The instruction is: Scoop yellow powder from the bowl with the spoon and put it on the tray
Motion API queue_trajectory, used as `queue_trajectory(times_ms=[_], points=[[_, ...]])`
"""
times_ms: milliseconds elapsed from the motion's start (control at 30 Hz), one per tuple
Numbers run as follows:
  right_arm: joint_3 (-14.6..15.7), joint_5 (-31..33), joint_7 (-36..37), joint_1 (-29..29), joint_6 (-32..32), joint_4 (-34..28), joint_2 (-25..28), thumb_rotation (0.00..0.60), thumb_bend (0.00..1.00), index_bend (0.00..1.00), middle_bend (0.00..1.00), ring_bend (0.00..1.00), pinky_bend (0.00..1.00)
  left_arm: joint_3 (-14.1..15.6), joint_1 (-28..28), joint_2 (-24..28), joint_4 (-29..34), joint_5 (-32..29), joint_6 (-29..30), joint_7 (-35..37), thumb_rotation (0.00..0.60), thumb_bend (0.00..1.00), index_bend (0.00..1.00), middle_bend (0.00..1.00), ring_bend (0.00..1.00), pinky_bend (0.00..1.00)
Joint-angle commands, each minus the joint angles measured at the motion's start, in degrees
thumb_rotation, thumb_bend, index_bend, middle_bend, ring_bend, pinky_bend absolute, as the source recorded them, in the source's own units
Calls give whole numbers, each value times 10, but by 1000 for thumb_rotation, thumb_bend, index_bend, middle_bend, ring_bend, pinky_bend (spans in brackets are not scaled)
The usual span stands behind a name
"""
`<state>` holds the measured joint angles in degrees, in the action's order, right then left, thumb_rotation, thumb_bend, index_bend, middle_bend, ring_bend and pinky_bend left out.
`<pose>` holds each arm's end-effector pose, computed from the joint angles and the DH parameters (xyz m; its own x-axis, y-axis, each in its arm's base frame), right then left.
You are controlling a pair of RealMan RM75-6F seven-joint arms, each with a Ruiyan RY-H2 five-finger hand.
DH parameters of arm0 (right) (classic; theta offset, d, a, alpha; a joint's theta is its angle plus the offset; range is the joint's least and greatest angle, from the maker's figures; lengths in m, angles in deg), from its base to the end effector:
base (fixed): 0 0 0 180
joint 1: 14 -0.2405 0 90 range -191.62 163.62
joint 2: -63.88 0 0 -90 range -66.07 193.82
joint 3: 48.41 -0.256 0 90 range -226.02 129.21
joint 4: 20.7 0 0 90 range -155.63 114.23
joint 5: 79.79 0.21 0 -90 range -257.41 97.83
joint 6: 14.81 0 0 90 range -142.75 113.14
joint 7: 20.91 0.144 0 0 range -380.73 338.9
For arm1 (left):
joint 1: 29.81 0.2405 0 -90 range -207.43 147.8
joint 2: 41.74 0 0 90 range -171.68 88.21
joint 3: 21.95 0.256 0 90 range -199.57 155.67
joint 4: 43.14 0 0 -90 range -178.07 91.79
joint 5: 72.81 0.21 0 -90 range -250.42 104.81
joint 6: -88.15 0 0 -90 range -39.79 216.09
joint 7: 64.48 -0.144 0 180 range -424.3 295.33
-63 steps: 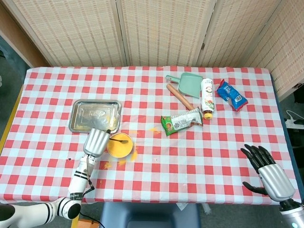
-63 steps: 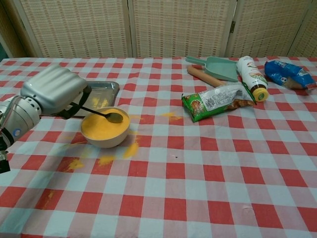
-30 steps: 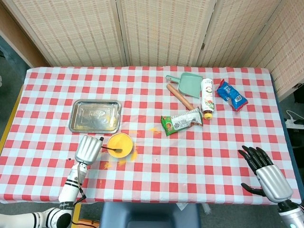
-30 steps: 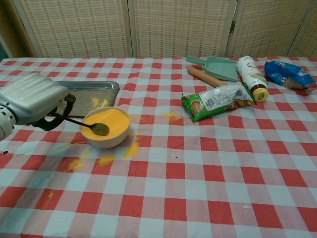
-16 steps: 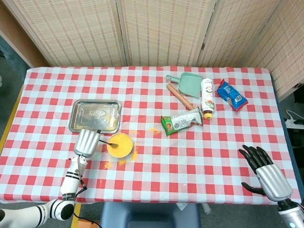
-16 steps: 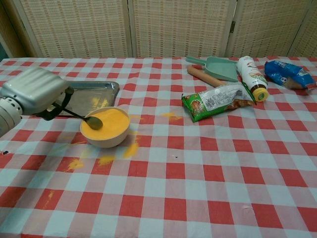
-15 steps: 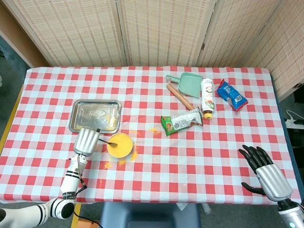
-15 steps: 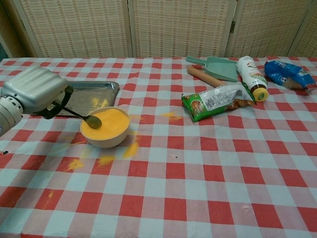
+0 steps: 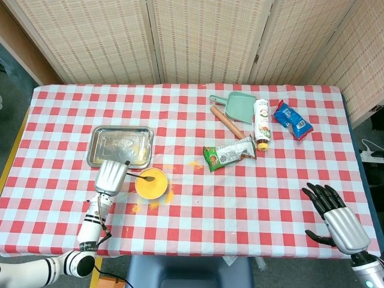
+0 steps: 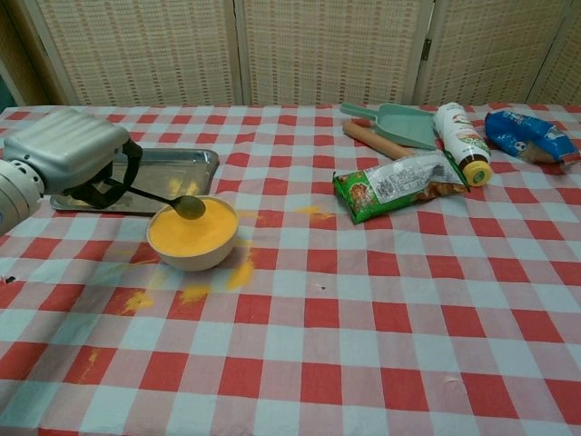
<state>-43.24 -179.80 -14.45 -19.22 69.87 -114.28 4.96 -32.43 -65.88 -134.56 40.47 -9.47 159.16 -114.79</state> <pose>-0.2941 -0.1480 0.1529 0.3821 -0.1642 0.9094 -0.9113 -0.2301 0.3414 -0.1729 0.3299 0.0016 0.7567 -0.0254 0.6533 0.6354 -0.2066 -0.7440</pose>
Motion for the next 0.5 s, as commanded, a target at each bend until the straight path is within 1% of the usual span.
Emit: queue_trajectory(times_ms=[33, 133, 267, 367, 500], points=[[0, -1, 1, 0, 1, 0, 1, 600, 87, 0, 0, 0, 0, -1, 5, 22, 41, -18, -2, -5, 600, 776, 927, 1000, 1000, 1000], [1, -3, 2, 1, 4, 0, 1, 600, 87, 0, 0, 0, 0, 1, 5, 27, 49, -15, 6, -11, 600, 775, 927, 1000, 1000, 1000], [2, -5, 3, 2, 6, 0, 2, 600, 87, 0, 0, 0, 0, -7, 4, 34, 59, -33, 0, 0, 600, 775, 927, 1000, 1000, 1000], [1, -4, 3, 2, 6, 1, 1, 600, 87, 0, 0, 0, 0, -22, -1, 41, 57, -56, -14, 18, 600, 775, 927, 1000, 1000, 1000], [-2, 4, -1, 2, 2, 2, -1, 600, 87, 0, 0, 0, 0, -47, -15, 39, 18, -68, -24, 47, 600, 774, 927, 1000, 1000, 1000]])
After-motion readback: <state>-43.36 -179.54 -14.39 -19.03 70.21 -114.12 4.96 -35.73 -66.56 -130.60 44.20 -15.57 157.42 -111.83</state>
